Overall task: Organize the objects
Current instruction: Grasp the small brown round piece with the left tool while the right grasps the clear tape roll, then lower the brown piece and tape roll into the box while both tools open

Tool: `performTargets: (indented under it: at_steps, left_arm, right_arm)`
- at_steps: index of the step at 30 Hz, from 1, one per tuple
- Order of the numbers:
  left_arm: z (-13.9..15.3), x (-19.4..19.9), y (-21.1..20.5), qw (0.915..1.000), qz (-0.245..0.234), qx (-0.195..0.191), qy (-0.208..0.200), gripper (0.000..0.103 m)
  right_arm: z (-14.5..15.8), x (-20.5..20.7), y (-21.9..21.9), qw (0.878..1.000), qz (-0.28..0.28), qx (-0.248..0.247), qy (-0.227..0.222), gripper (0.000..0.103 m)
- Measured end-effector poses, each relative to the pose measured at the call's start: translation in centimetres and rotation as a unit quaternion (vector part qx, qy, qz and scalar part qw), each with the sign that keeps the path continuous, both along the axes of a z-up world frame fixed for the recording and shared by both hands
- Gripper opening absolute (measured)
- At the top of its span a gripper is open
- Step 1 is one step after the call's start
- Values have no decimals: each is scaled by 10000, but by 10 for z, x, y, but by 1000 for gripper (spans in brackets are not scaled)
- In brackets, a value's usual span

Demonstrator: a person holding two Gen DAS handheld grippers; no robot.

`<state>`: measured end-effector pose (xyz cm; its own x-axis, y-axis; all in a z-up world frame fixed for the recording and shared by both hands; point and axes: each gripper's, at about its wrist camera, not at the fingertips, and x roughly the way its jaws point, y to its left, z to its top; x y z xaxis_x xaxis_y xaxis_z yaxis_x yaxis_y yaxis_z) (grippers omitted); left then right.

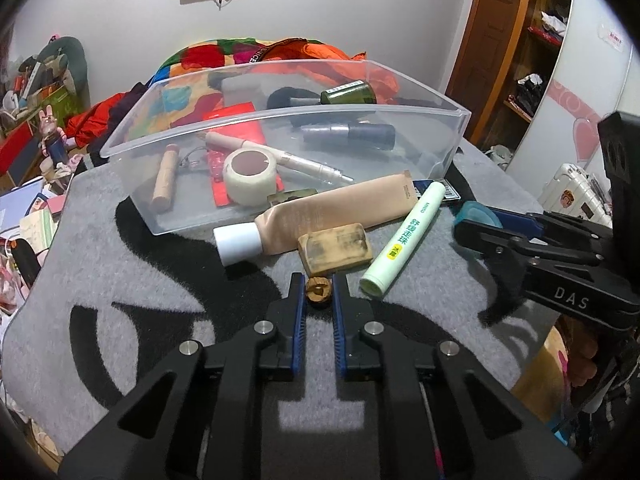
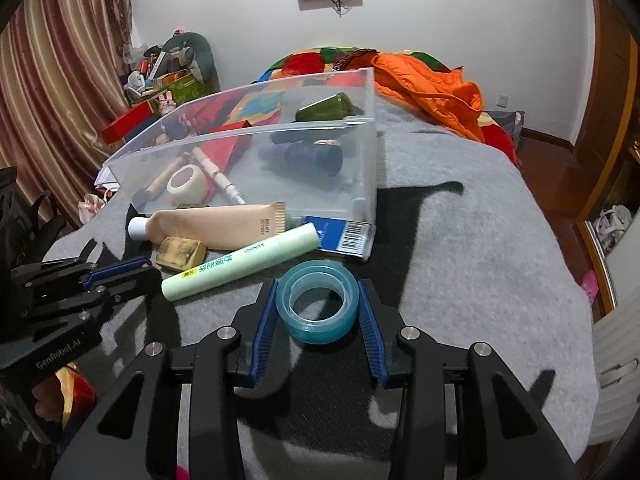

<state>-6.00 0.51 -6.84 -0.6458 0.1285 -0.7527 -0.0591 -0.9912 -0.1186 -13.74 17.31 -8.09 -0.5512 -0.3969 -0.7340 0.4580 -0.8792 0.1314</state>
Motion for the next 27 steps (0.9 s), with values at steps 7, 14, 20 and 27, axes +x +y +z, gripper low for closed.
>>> performTargets:
  at_steps: [7, 14, 20, 27]
  left_arm:
    - [21, 7, -7, 9997, 69, 44, 250, 12]
    - [52, 6, -13, 9980, 128, -2, 626, 12]
    - [73, 2, -18, 9958, 161, 12, 904, 12]
    - [88, -13, -27, 9937, 252, 64, 1091, 12]
  right_arm:
    - [16, 2, 11, 9997, -129, -119, 167, 36]
    - [45, 3, 8, 9981, -62, -265, 545, 36]
    - [66, 0, -1, 9960, 6, -405, 797, 36]
    - [82, -13, -17, 9938, 86, -485, 994, 36]
